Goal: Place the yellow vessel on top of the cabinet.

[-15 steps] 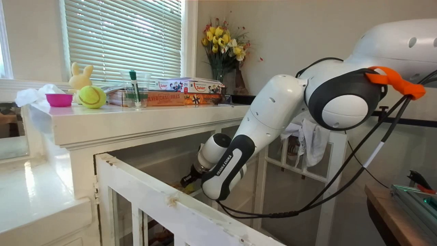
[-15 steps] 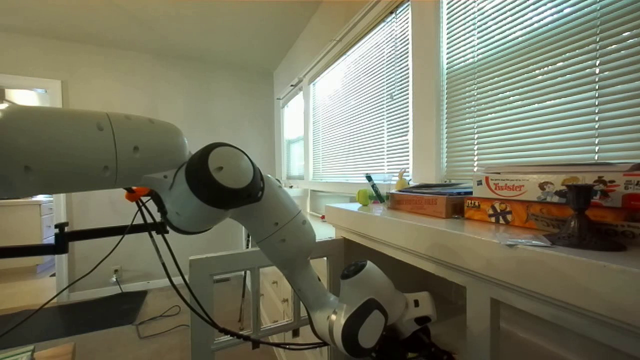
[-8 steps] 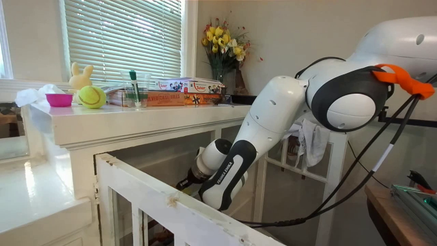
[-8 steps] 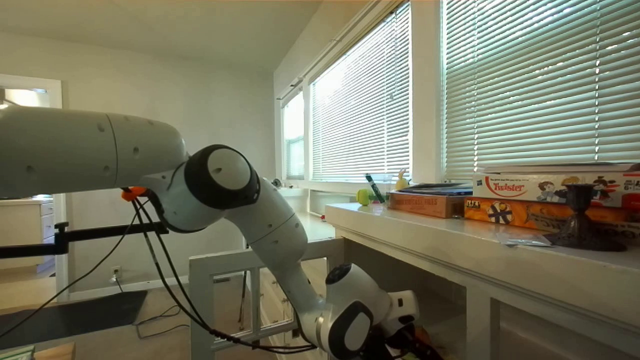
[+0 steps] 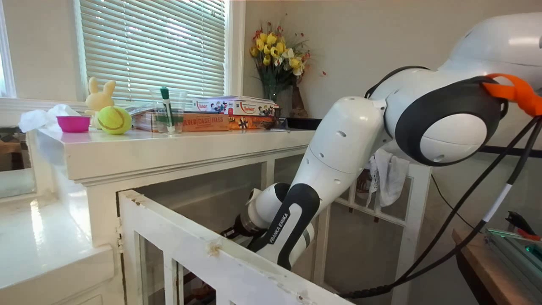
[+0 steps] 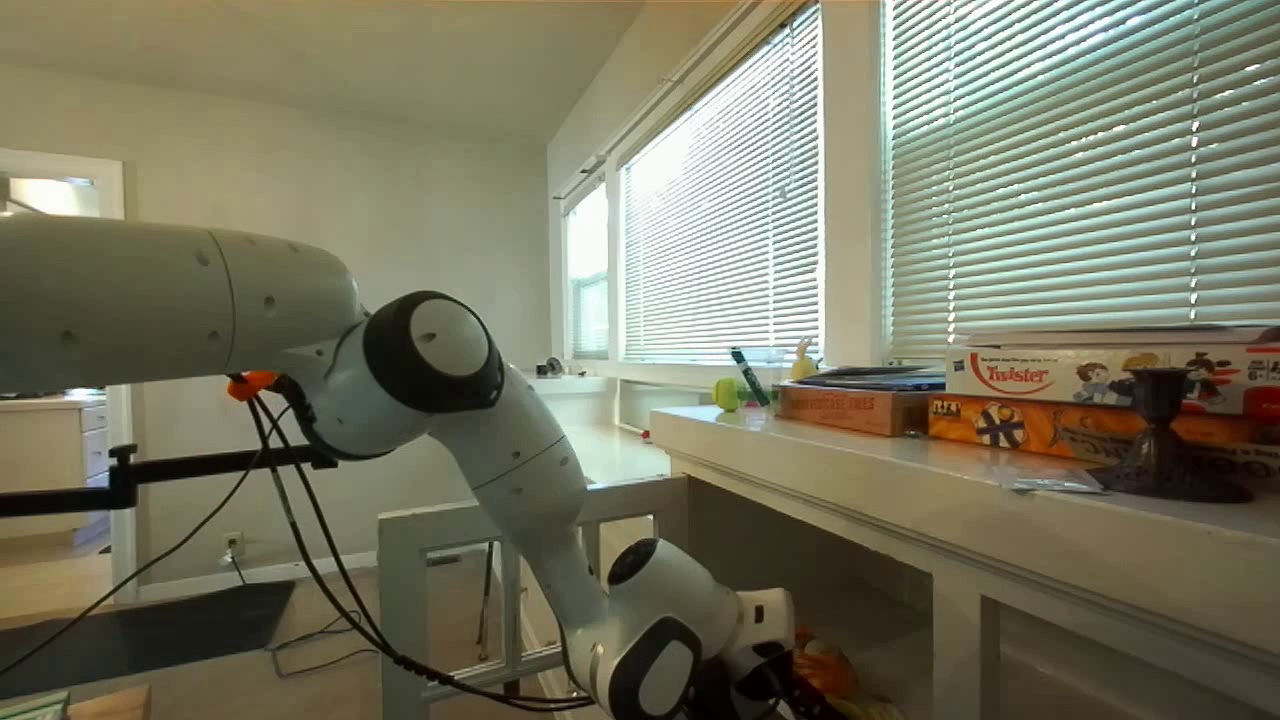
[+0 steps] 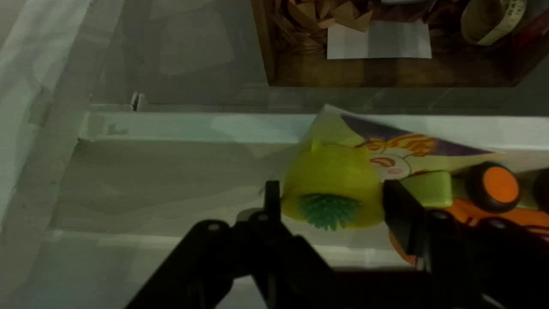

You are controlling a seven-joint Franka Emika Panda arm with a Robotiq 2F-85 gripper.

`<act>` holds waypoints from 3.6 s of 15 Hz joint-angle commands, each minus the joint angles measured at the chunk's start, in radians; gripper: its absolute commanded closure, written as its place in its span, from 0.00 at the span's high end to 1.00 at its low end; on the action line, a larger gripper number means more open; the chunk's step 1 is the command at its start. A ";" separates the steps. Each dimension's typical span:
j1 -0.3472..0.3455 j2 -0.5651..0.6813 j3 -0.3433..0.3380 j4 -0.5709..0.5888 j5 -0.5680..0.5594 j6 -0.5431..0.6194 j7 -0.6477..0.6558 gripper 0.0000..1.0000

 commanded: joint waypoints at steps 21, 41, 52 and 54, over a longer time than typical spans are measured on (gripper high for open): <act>-0.020 -0.288 -0.034 -0.269 0.116 -0.368 0.034 0.36; -0.038 -0.289 0.239 -0.360 -0.116 -0.319 0.102 0.36; 0.122 -0.367 0.211 -0.597 -0.081 -0.240 0.120 0.36; 0.149 -0.406 0.189 -0.660 -0.069 -0.223 0.124 0.36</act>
